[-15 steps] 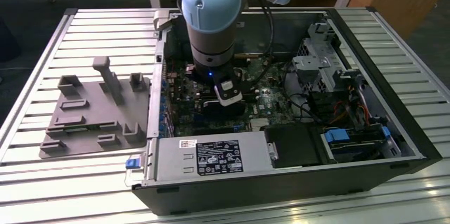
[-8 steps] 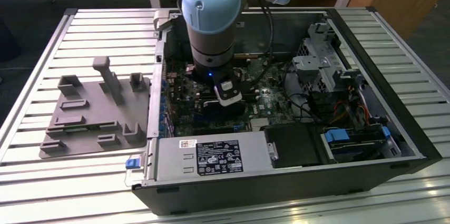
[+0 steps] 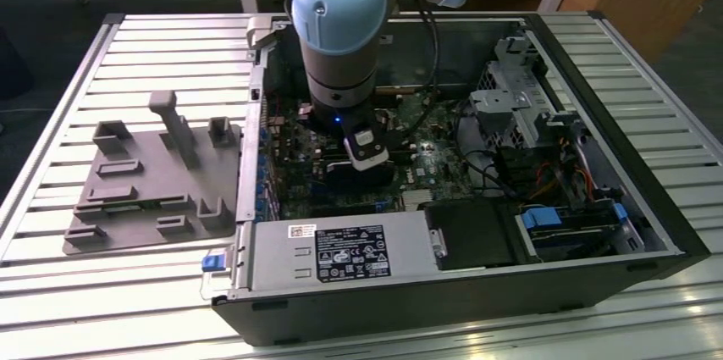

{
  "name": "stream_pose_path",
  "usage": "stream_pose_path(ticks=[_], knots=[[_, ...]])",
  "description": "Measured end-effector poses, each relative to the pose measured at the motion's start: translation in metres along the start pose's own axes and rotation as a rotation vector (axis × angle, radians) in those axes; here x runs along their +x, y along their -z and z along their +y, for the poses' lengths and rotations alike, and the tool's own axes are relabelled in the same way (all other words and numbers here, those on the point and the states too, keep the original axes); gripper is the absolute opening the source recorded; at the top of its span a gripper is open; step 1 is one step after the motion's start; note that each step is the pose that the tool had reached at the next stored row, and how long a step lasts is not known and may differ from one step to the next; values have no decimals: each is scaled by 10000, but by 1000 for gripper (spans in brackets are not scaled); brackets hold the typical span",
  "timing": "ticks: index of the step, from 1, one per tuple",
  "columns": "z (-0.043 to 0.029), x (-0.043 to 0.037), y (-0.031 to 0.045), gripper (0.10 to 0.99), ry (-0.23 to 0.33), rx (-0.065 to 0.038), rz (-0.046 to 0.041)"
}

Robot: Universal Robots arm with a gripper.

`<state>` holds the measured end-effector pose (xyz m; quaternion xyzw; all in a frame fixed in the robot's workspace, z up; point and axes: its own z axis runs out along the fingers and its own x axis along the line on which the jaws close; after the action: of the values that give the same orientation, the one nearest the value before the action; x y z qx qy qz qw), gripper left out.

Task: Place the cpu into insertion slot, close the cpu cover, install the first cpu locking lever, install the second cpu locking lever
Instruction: 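Install the second cpu locking lever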

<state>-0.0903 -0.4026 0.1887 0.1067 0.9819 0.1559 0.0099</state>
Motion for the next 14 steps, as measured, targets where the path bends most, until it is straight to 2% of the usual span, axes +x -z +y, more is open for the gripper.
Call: stream_pose_path(ticks=[7,14], knots=[[8,0,19,102,1,-4,-1],[39,1,117,102,-10,21,-9]])
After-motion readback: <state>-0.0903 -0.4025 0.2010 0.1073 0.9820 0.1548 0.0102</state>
